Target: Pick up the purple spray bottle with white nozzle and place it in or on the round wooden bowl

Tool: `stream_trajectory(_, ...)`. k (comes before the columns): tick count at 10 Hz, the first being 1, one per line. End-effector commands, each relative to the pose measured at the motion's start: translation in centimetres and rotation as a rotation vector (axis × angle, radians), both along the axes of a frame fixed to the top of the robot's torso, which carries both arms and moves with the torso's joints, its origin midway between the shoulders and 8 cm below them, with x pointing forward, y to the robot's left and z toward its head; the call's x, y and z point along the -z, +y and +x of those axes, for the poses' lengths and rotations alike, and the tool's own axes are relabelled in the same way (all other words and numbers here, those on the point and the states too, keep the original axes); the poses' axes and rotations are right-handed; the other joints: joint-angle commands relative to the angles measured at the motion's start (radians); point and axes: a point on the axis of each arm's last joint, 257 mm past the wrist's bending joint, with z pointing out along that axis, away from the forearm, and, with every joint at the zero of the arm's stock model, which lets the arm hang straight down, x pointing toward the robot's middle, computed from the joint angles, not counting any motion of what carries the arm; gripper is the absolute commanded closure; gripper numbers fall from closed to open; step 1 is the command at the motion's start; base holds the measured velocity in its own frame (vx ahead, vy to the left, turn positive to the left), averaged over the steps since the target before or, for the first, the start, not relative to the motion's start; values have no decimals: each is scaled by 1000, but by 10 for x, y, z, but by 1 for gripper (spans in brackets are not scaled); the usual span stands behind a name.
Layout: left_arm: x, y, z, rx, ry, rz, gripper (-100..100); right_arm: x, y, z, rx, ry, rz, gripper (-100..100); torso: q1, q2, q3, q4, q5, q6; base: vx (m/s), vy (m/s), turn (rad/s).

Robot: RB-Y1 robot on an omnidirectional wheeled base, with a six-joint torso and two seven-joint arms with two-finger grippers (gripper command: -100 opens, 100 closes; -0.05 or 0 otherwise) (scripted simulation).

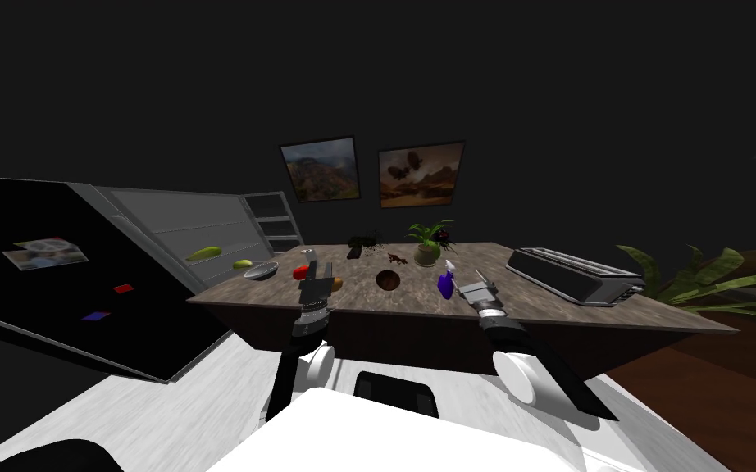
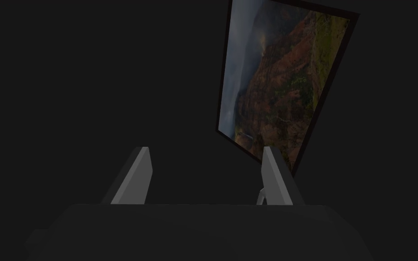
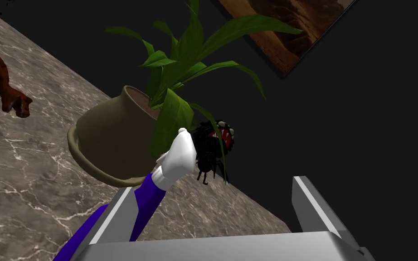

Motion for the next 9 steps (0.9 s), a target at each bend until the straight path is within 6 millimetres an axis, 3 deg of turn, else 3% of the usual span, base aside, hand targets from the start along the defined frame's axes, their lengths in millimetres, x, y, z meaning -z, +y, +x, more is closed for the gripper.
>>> stream_trajectory(1,0,0,0,0,0,0,0,12,2,6,-19,36,61,-100,0,0,0,0,0,0,9,-11,-6)
stream_trajectory(9,0,0,0,0,0,0,0,70,24,28,-107,213,416,-100,-2,-1,0,0,0,0,16,-31,-14)
